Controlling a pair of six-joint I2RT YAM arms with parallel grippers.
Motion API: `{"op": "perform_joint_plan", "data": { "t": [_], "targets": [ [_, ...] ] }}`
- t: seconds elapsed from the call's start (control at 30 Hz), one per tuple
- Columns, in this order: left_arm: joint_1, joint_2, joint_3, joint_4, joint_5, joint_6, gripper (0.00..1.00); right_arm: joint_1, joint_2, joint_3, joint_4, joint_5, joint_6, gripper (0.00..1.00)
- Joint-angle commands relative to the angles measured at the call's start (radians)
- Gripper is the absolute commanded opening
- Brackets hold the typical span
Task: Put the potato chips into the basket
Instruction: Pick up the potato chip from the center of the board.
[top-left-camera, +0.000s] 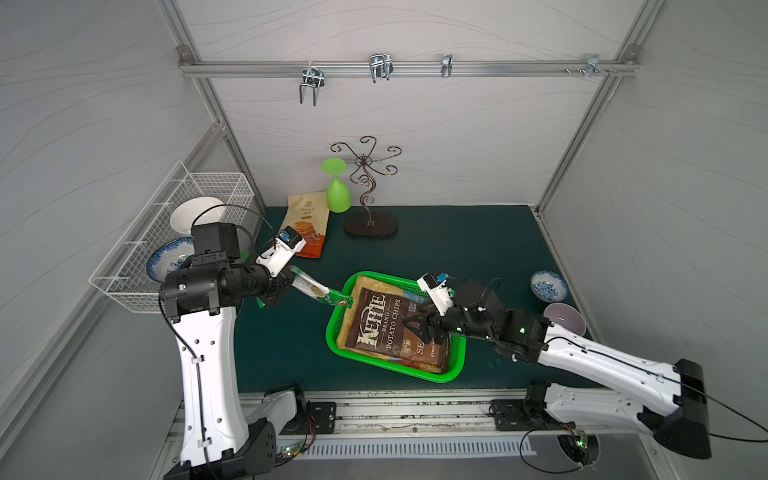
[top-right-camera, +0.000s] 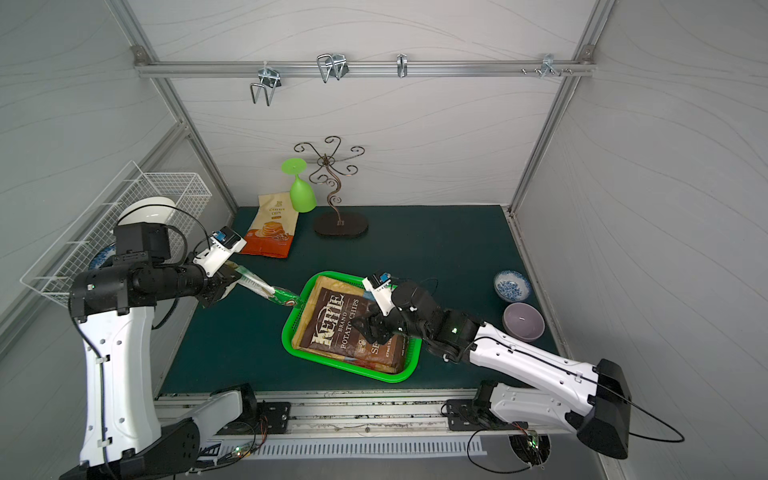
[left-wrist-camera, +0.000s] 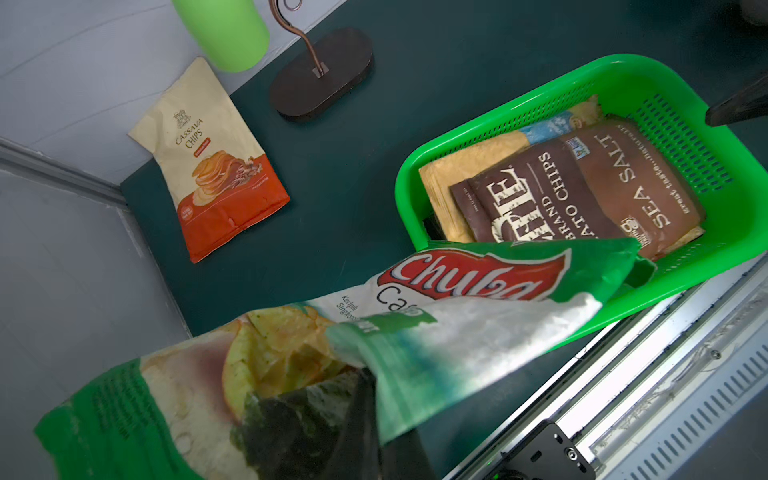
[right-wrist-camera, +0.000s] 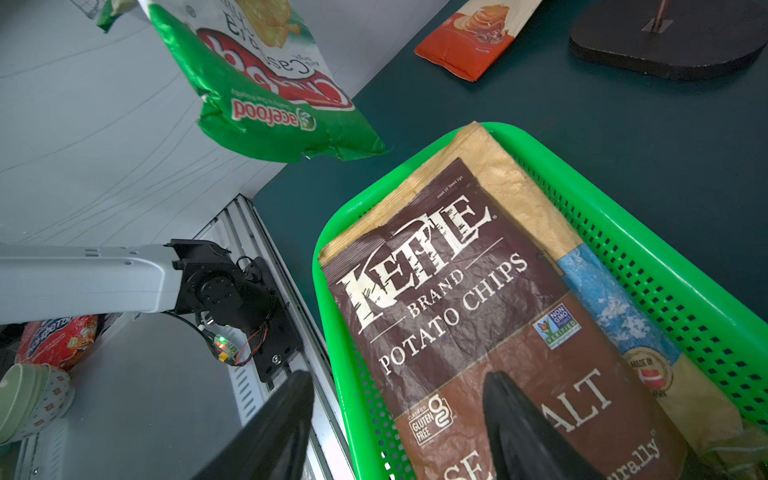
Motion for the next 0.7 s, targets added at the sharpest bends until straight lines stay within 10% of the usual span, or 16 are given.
{"op": "perform_joint_plan", "data": {
  "t": [0.0,0.67],
  "targets": [
    [-0.079,0.010,0.049,0.007,0.012,-0.089,0.00,0.034,-0.014,0.070,-0.024,-0.015,-0.022,0.68],
    [-0.326,0.051,0.133,0.025,-0.083,-0.257,0.00,0.232,0.264,0.413,-0.148,0.187,-0.133,0.66]
  ]
}}
